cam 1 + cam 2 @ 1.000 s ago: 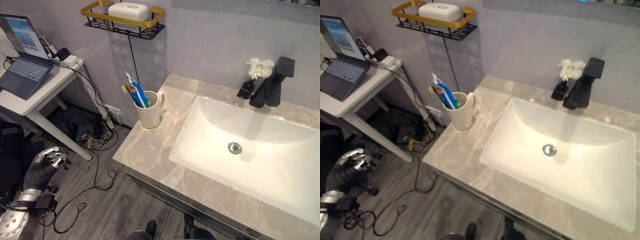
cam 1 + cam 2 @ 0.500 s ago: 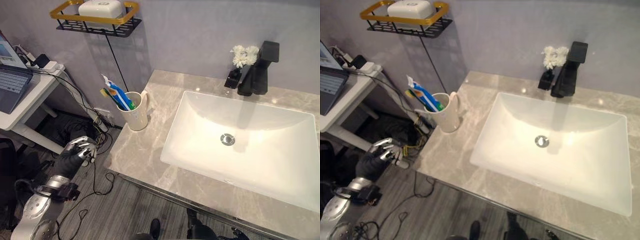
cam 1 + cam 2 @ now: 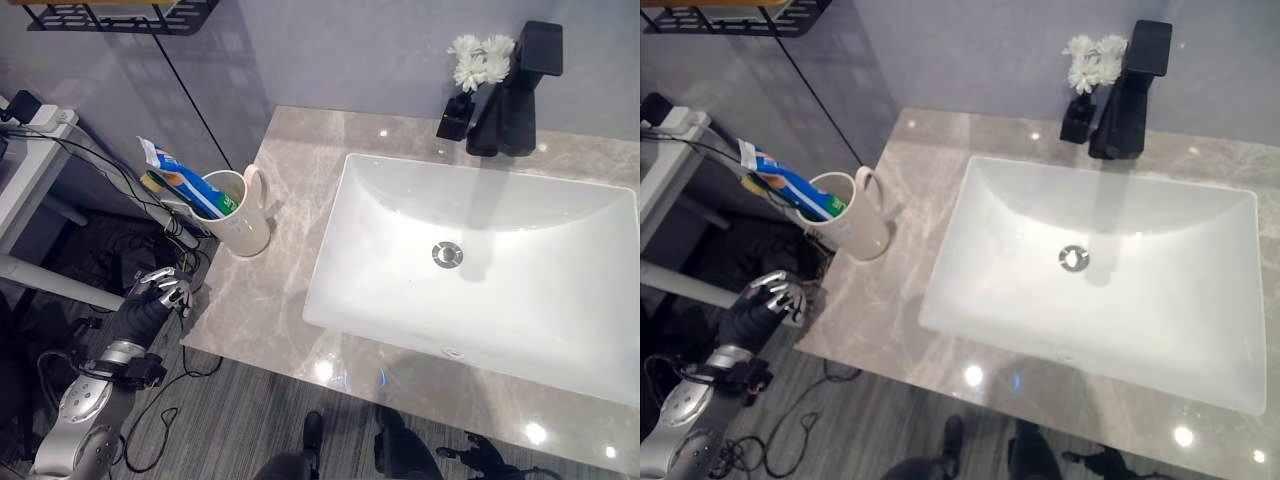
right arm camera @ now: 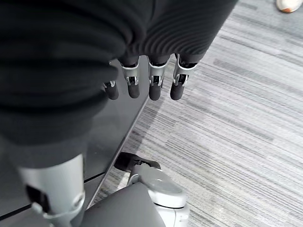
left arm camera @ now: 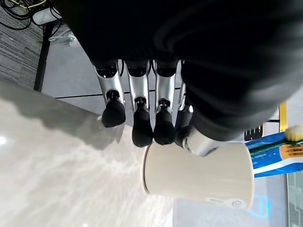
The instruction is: Put brush and paste in cup on sink, flatten towel.
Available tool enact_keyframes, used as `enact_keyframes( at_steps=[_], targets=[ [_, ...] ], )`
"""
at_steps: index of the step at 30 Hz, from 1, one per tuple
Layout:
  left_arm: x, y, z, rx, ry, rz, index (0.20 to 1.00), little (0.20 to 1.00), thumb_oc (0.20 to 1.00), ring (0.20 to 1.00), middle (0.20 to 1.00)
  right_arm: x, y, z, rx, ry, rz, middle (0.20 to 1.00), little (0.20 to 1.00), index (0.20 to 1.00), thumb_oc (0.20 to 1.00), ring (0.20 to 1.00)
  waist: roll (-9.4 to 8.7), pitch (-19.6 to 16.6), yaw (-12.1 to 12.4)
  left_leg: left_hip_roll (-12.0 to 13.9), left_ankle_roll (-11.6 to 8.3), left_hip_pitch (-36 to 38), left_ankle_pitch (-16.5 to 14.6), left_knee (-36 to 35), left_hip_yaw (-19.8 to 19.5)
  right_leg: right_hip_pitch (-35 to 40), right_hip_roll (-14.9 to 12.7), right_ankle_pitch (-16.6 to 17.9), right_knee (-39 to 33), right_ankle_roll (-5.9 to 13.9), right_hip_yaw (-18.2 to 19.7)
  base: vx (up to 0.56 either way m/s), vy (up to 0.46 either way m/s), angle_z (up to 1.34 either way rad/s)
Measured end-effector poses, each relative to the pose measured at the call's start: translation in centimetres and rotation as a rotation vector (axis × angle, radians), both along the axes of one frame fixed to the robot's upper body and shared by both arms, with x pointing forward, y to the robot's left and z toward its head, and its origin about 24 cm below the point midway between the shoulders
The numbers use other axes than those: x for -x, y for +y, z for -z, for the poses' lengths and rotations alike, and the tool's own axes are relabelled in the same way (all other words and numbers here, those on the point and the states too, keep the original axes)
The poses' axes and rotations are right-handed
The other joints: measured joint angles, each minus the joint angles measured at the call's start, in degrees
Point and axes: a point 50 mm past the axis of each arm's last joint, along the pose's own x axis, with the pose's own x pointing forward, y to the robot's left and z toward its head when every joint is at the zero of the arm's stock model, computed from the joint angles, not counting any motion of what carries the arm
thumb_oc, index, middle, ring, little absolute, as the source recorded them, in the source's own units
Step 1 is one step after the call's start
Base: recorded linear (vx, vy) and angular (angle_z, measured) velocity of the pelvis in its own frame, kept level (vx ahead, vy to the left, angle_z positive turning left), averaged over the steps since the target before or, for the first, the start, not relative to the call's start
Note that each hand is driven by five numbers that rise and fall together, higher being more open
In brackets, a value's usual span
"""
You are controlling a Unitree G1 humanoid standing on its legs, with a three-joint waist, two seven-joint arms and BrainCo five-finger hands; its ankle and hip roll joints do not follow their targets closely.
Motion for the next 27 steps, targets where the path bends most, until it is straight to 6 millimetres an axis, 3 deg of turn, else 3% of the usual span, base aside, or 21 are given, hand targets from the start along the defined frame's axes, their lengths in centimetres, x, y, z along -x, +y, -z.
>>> enact_keyframes(
  at_steps=[8, 16, 27],
  targets=[
    [-2.0, -0.1, -0.4, -0.011, -0.041, -0.046, 0.2, 0.2, 0.2, 0.2, 0.2, -1.6, 0.3, -0.5, 0.015, -0.048, -0.032, 1.0, 1.0, 1.0, 1.0, 1.0, -0.68, 1.2, -0.7, -0.1, 0.09, -1.2, -0.1, 0.0, 1.6, -1.9, 0.3, 0.4, 0.0, 0.05, 1.7, 0.03, -0.019, -0.09],
    [-3.6, 0.0, -1.8, -0.037, -0.109, -0.077, 0.2, 0.2, 0.2, 0.2, 0.2, -1.2, 0.3, -0.3, 0.019, -0.028, -0.046, 1.0, 1.0, 1.0, 1.0, 1.0, -1.49, 1.7, -1.2, 0.0, 0.22, -1.5, -0.4, 0.0, 3.3, -2.9, 0.8, 0.5, 0.0, 0.21, 3.3, 0.03, -0.022, -0.1],
    [-3.8, 0.1, -2.6, -0.067, -0.139, -0.082, 0.2, 0.2, 0.2, 0.2, 0.2, -1.2, 0.4, -0.3, 0.018, -0.025, -0.045, 1.0, 1.0, 1.0, 1.0, 1.0, -2.79, 1.2, -2.2, -0.5, 0.74, -1.4, -0.8, 0.0, 4.6, -3.3, 0.8, 0.6, 0.0, 0.36, 4.7, 0.02, -0.008, -0.05]
  ],
)
